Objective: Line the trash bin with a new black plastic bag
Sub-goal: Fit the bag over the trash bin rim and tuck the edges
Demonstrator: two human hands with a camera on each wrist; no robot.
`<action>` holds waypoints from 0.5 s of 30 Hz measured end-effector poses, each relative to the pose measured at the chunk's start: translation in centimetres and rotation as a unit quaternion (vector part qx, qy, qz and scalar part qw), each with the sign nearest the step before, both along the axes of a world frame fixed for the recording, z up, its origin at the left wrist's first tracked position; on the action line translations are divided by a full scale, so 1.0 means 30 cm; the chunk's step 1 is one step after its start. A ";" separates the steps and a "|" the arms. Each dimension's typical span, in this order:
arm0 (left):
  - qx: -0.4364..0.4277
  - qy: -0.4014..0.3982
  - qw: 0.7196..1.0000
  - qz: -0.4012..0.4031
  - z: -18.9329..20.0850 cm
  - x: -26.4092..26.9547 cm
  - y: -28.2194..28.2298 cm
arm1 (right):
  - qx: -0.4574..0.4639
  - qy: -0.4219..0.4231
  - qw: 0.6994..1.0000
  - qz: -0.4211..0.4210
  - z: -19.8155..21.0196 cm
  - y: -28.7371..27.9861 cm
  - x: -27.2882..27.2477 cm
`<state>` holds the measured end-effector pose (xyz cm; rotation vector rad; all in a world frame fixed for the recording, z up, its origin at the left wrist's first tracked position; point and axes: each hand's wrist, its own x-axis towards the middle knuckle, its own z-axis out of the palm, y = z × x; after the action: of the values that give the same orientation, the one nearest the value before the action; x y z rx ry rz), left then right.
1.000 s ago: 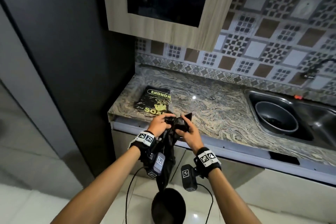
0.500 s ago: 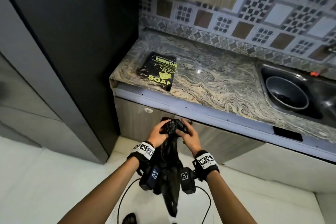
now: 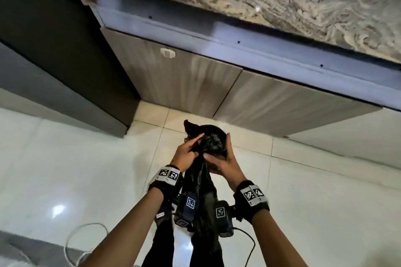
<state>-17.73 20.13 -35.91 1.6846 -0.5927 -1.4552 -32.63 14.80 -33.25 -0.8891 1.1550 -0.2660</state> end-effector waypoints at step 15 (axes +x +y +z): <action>0.107 0.019 0.993 0.039 -0.301 -0.077 0.072 | -0.054 0.085 0.992 -0.069 -0.382 0.010 -0.025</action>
<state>-20.04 22.30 -44.95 1.8176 -0.3561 -1.5357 -33.38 15.11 -44.70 -0.9411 1.3743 -0.3737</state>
